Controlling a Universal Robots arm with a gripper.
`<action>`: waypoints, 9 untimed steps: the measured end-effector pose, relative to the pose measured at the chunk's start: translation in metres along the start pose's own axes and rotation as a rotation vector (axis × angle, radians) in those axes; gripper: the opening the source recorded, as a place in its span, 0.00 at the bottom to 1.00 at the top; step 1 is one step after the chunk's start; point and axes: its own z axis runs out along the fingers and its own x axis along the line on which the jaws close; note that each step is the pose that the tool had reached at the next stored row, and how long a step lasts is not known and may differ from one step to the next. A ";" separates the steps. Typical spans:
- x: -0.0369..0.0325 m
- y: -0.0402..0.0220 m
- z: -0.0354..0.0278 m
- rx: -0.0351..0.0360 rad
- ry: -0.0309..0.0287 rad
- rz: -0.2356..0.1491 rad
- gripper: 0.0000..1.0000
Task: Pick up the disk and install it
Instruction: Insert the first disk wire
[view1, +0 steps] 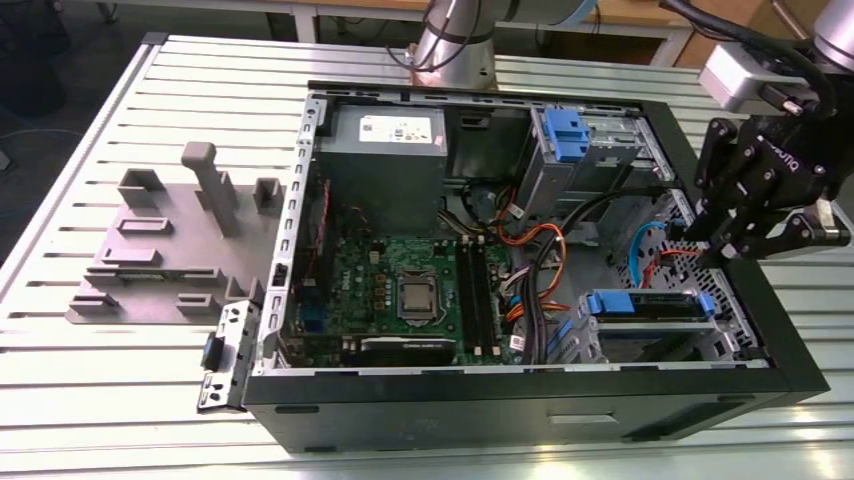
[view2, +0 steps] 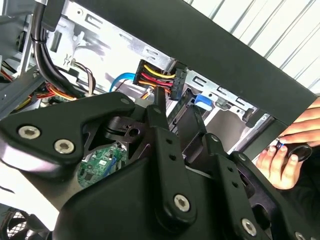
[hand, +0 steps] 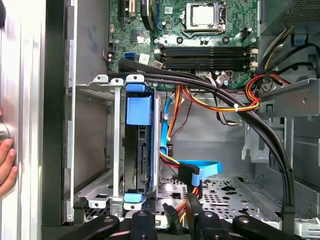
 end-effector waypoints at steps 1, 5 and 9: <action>0.0000 -0.0005 0.0003 0.0002 0.0010 -0.003 0.37; -0.0001 -0.0028 0.0011 0.0010 0.0040 -0.012 0.37; -0.0001 -0.0047 0.0012 0.0016 0.0137 -0.021 0.37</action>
